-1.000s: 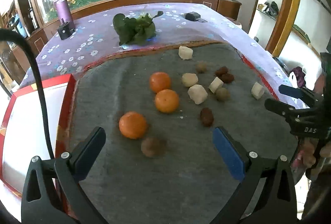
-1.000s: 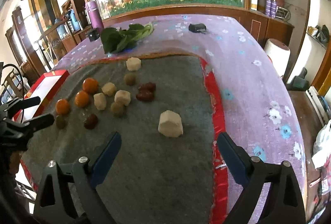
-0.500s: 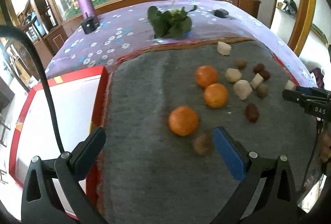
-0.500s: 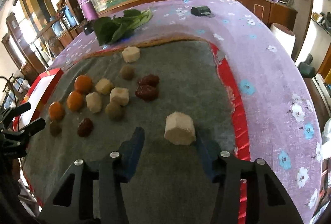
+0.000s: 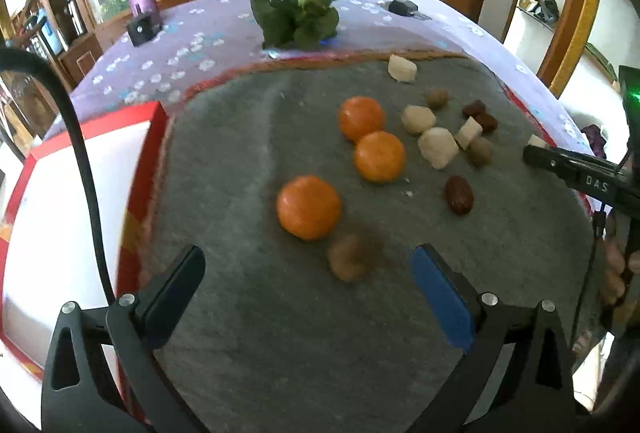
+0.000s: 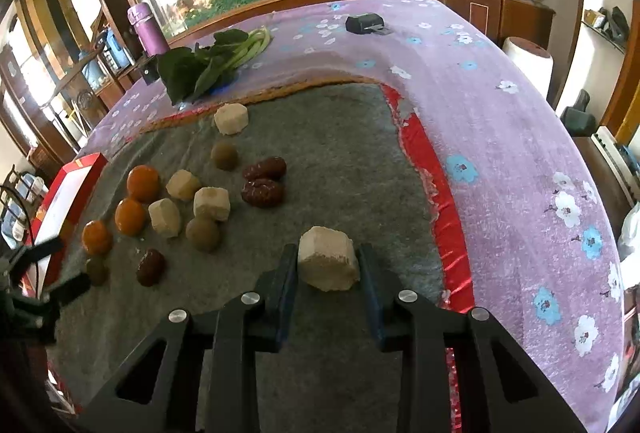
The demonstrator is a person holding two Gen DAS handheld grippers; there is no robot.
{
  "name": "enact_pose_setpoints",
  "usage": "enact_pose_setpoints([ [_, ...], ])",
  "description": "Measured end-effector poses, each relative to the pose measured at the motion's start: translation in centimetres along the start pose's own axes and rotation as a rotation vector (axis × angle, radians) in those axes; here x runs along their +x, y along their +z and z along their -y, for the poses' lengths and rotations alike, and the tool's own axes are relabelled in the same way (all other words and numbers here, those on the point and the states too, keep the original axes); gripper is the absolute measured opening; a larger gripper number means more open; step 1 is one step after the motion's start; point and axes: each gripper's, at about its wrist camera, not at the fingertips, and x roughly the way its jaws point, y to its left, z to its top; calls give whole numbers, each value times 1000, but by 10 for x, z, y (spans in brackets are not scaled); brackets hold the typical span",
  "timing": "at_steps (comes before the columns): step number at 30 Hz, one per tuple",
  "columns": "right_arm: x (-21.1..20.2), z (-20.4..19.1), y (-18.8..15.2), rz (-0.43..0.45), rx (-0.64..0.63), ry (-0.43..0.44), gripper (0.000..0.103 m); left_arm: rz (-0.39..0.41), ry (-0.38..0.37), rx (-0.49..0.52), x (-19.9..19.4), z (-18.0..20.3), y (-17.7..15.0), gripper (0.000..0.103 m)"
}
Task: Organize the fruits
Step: 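Grasp the brown round nut with the left tool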
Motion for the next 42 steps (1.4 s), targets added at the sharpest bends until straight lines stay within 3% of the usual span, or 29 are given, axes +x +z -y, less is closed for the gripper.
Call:
enact_pose_setpoints([
  [14, 0, 3, 1, 3, 20, 21, 31, -16, 20, -50, 13, 0, 2, 66],
  [31, 1, 1, 0, 3, 12, 17, 32, 13, -8, -27, 4, 5, 3, 63],
  [35, 1, 3, -1, 4, 15, 23, 33, 6, -25, -13, 6, 8, 2, 54],
  [39, 1, 5, -1, 4, 23, 34, 33, -8, -28, -9, 13, 10, 2, 34],
  [42, 1, 6, -1, 4, 24, 35, 33, -8, -40, 7, 13, 14, 2, 26],
])
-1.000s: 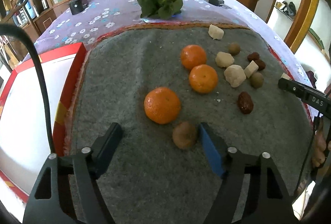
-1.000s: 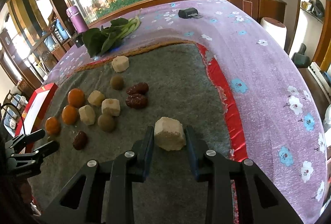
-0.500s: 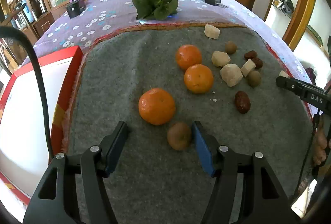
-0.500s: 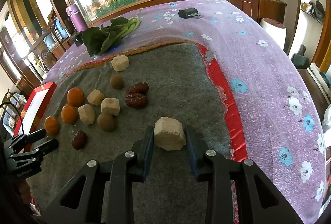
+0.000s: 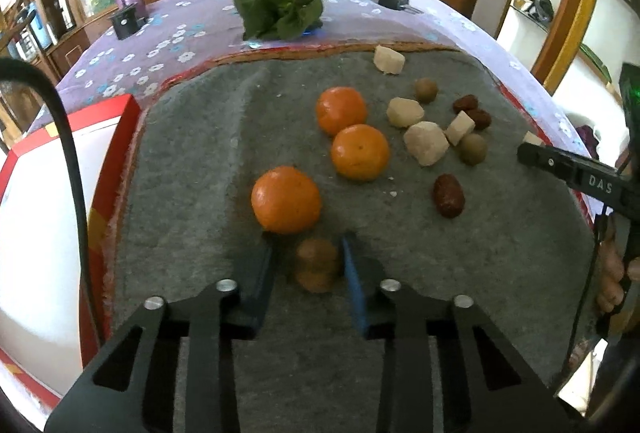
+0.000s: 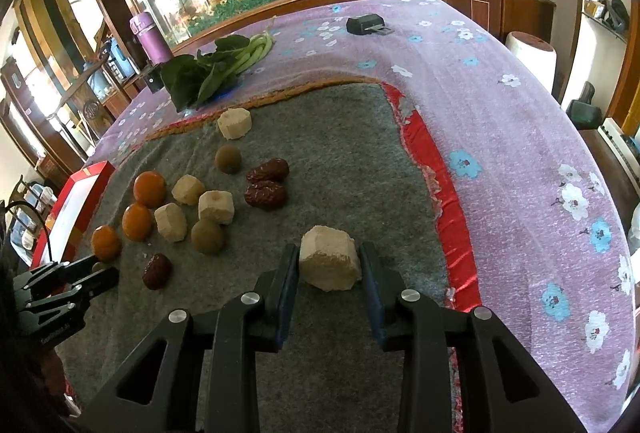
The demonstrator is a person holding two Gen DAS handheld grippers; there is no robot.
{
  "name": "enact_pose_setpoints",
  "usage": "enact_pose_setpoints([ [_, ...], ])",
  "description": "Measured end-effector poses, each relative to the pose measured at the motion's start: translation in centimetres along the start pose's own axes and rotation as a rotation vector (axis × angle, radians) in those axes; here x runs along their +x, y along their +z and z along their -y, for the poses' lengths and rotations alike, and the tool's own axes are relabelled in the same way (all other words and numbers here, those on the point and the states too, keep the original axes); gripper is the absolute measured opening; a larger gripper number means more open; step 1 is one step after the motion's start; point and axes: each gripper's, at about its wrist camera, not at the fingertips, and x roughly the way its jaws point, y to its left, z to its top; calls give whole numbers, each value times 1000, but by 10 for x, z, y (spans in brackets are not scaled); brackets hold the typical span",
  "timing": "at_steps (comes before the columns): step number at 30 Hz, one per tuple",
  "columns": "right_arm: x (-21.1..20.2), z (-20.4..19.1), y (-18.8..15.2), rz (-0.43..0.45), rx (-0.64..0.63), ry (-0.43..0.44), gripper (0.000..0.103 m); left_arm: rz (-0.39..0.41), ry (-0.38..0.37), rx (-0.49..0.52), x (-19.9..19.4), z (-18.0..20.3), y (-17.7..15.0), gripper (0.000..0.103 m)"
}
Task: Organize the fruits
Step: 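Grasp the brown round nut with the left tool, then carry both items to the white tray and open both tools to release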
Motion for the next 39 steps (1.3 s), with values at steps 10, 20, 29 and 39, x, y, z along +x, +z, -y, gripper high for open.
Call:
enact_pose_setpoints([
  [10, -1, -1, 0, 1, -16, -13, 31, 15, -24, 6, -3, -3, -3, 21],
  [20, -11, -19, -5, -36, -7, 101, 30, 81, -44, -36, -30, -20, -9, 21],
  [29, -24, -129, -14, 0, -223, 281, 30, 164, 45, -138, -71, -75, -33, 21],
  [39, 1, -273, -21, -38, -412, 460, 30, 162, 199, -275, -81, -153, -66, 21],
])
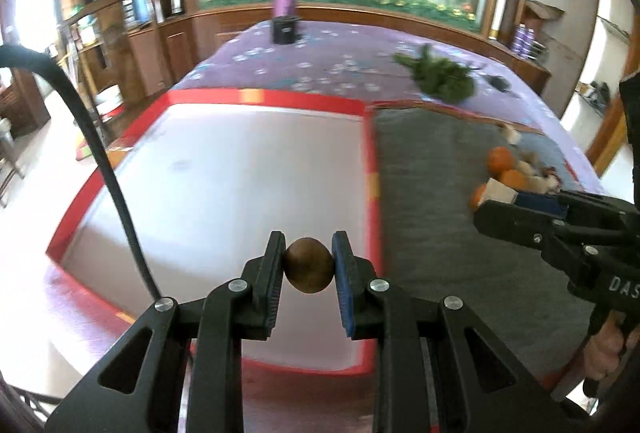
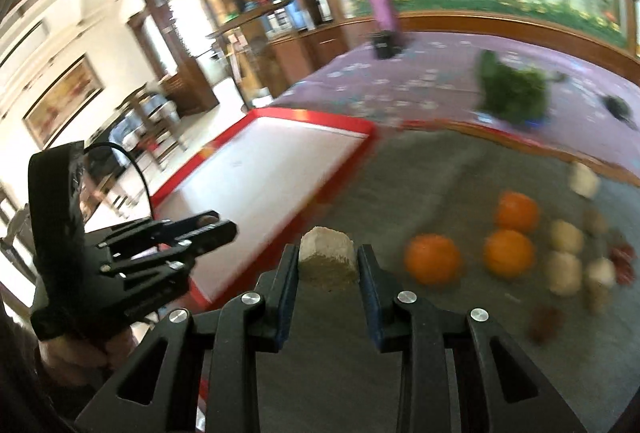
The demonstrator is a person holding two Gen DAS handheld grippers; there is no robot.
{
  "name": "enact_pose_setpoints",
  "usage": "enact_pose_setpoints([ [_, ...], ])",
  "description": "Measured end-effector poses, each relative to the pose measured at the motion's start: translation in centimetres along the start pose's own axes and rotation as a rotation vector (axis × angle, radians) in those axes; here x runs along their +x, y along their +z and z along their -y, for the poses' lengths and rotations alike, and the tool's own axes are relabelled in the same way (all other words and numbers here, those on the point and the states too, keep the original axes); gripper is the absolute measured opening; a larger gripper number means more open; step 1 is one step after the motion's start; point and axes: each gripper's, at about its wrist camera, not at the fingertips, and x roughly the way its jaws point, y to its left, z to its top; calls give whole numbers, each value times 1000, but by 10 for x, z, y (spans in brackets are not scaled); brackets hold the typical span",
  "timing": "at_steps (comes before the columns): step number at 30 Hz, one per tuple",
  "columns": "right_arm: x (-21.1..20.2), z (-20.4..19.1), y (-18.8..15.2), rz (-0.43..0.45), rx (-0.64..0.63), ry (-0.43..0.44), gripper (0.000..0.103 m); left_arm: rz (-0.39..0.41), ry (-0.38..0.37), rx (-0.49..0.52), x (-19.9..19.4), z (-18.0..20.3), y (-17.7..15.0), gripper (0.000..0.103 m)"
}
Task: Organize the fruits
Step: 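Carry both items to the white tray and open both tools to release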
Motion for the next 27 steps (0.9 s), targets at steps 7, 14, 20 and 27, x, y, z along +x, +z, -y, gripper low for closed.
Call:
enact_pose_setpoints([
  [7, 46, -42, 11, -40, -32, 56, 29, -37, 20, -36, 12, -26, -8, 21],
  [14, 73, -56, 4, -100, -61, 83, 29, -74, 23, -52, 17, -36, -22, 21],
  [20, 73, -54, -1, -117, -55, 93, 32, -70, 103, -61, 16, -38, -22, 49],
  [27, 39, -31, 1, -43, -24, 105, 36, 2, 109, -47, -6, -28, -16, 79],
])
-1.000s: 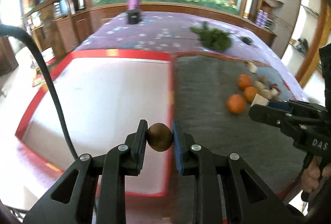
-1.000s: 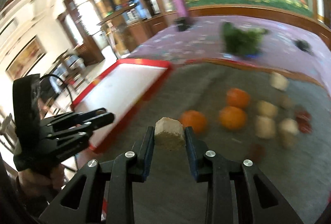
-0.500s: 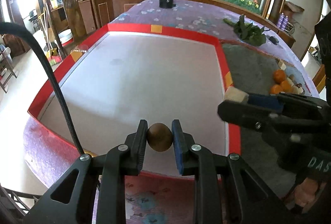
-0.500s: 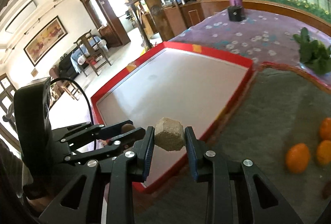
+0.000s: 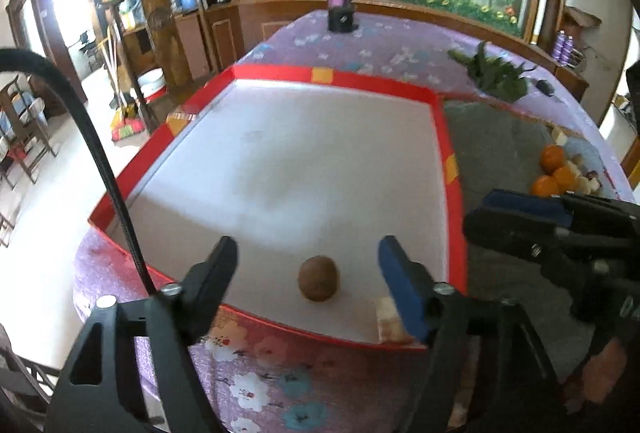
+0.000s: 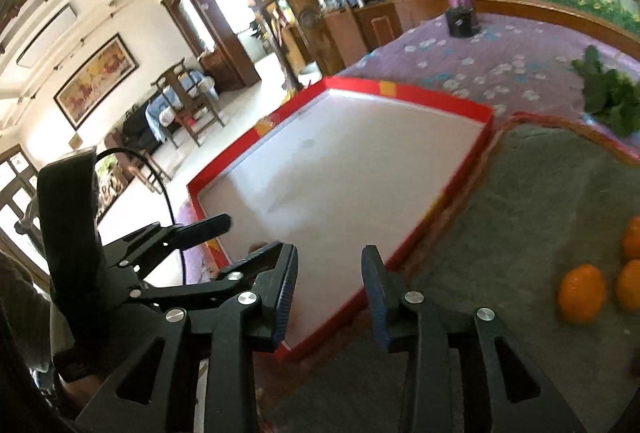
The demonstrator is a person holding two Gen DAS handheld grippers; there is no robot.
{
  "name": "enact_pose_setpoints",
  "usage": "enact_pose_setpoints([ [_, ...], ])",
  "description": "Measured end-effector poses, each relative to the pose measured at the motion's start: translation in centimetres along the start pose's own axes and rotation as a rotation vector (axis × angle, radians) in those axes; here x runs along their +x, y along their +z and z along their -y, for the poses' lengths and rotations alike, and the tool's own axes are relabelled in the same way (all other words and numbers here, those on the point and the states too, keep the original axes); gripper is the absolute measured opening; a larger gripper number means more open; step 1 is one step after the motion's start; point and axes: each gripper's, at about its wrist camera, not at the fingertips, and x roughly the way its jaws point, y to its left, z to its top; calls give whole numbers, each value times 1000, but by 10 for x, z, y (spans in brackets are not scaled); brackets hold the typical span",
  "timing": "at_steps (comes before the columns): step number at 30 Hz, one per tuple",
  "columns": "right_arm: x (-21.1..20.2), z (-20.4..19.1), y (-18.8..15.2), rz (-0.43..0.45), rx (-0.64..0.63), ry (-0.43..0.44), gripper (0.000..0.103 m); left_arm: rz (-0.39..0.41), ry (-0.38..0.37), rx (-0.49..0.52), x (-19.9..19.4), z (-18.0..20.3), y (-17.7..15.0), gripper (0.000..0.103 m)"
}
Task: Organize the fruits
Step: 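Carry both items to the white tray and open both tools to release, then return both tools to the mat and grasp a red date with the right tool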
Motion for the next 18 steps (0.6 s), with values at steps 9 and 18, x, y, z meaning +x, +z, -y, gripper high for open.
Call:
enact_pose_setpoints([
  [9, -104, 73, -35, 141, 93, -121, 44, 31, -108, 134, -19, 55, 2, 82],
  [18, -173, 125, -83, 182, 167, -257, 46, -1, -90, 278, -22, 118, -2, 82],
])
